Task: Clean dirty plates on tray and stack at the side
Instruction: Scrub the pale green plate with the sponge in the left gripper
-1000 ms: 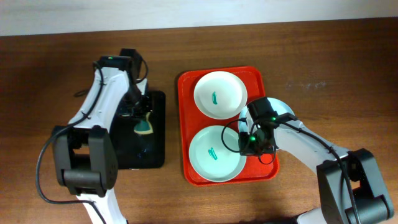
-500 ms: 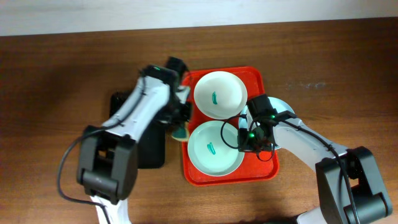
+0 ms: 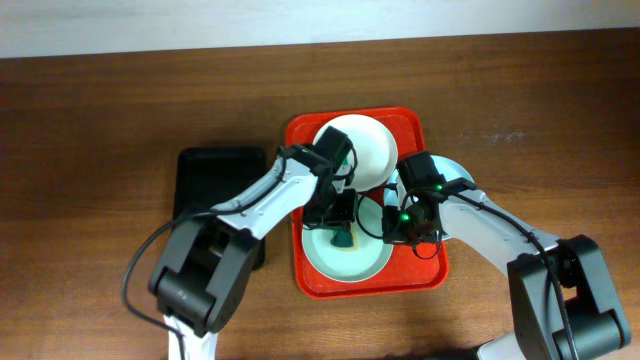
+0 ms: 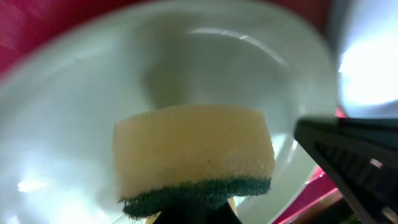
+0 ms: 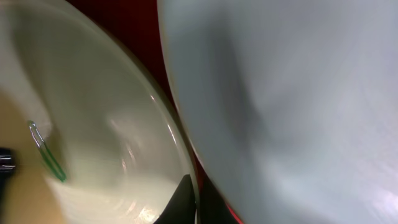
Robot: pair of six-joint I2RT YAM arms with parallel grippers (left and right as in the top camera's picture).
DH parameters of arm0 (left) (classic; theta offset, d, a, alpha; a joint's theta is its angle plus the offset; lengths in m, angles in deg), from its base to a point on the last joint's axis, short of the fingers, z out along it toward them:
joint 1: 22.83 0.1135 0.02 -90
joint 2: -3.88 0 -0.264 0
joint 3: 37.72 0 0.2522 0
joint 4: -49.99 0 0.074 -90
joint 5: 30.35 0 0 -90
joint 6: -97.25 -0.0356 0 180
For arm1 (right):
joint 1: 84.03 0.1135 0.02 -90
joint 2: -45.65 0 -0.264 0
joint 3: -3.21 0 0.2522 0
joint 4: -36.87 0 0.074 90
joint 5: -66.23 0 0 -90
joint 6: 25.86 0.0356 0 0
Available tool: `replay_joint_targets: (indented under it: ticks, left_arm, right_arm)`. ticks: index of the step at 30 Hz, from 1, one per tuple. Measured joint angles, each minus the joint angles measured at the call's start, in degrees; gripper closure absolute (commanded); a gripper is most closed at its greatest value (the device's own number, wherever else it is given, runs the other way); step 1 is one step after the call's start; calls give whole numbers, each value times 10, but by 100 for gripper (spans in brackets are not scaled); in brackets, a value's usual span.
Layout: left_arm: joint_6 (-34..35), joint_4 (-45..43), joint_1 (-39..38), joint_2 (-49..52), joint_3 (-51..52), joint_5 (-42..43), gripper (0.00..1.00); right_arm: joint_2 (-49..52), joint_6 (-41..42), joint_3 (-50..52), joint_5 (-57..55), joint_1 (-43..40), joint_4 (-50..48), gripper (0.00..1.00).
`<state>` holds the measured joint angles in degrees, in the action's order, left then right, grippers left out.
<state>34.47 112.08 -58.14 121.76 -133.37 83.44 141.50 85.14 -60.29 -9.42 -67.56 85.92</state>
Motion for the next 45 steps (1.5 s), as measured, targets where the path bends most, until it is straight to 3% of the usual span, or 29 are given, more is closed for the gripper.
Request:
replay_joint_targets:
  ticks: [4,9,14,21,28,36,41,45]
  left_arm:
    - [27,1,2,31,-2,40,100]
    - [35,64,13,37,-6,53,100]
    - [39,130,33,43,-40,-19,100]
    - [40,103,15,45,-68,-88,100]
    - [37,39,-10,75,-84,0,100]
    - [-2,68,-12,97,-92,98,100]
    - [-12,97,-15,101,-99,91,100]
    - [-6,159,-9,106,-131,16,100]
  right_arm:
    - [0,0,0,0,0,4,96]
    - [0,0,0,0,0,6,96]
    - [0,0,0,0,0,7,96]
    - [0,0,0,0,0,9,96]
    - [0,0,-1,-4,-4,17,96]
    - [0,0,-2,-4,-6,19,96]
    - [0,0,-2,-4,-6,19,95]
    - [0,0,-2,-4,-6,19,96]
